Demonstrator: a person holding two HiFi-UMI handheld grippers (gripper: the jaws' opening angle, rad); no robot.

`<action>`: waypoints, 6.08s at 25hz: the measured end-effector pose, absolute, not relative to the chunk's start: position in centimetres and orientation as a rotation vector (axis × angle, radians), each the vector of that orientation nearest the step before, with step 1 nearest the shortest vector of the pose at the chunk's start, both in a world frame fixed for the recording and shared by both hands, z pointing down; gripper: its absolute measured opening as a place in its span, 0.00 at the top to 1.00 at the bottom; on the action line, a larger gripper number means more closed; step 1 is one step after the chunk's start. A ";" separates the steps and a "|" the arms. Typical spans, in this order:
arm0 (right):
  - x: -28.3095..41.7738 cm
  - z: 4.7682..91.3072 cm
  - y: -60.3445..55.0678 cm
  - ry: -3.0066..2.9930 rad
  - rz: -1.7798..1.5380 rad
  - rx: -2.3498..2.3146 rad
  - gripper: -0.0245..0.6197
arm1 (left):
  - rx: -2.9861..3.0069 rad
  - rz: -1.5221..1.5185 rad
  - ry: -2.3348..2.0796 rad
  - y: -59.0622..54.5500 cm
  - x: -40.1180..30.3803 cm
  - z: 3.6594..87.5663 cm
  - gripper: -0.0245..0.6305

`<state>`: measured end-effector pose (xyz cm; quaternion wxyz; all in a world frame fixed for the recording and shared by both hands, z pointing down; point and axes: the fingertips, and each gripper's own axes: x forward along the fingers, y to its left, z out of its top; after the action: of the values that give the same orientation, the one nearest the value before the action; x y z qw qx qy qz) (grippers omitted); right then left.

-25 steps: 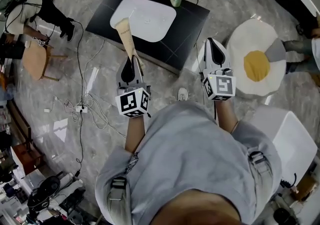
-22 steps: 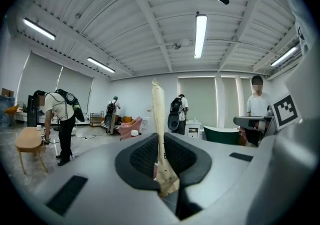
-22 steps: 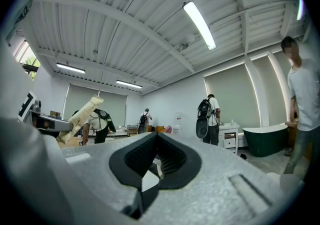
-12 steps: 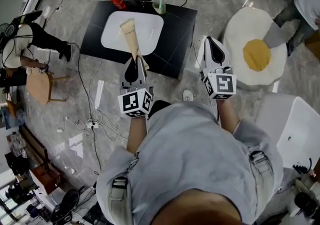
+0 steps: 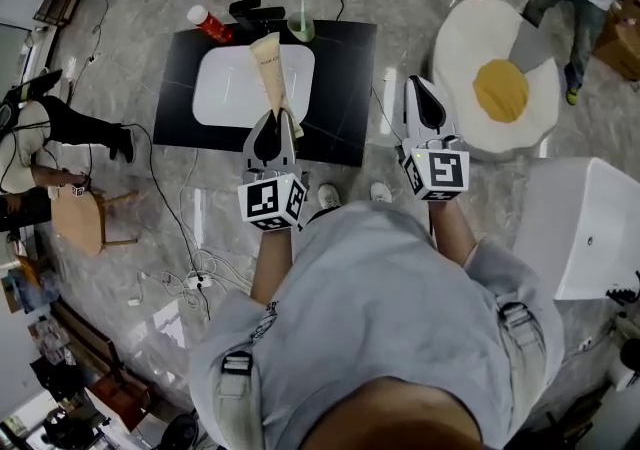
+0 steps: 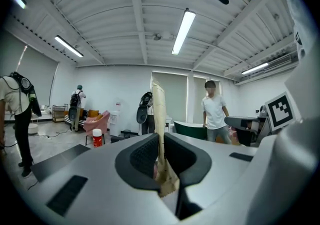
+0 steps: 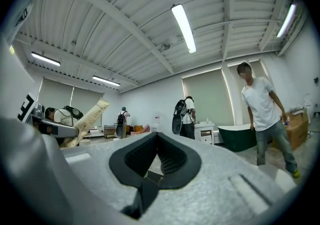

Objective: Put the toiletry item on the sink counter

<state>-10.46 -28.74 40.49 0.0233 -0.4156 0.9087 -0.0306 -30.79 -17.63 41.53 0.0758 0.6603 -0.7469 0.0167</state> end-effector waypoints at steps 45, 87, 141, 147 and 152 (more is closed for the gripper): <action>-10.7 40.0 -29.3 2.743 -0.009 -1.519 0.95 | 1.951 0.320 -1.784 -23.2 -31.3 61.8 0.91; -8.7 40.7 -28.5 2.761 -0.001 -1.575 0.95 | 1.781 0.522 -1.613 -22.1 -29.8 73.5 0.91; -11.0 40.6 -27.9 2.817 -0.022 -1.407 0.95 | 1.896 0.033 -2.026 -22.2 -33.6 54.4 0.96; -10.8 40.0 -27.8 2.807 -0.024 -1.406 0.95 | 1.932 -0.020 -2.071 -21.7 -33.9 51.0 0.96; -10.4 39.8 -27.7 2.790 -0.040 -1.426 0.95 | 1.979 -0.066 -2.110 -21.5 -34.0 47.8 0.96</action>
<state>-10.44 -27.68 39.83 0.0043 -0.4550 0.8904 -0.0127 -33.99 -21.50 47.80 0.1238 0.6788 -0.7235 -0.0225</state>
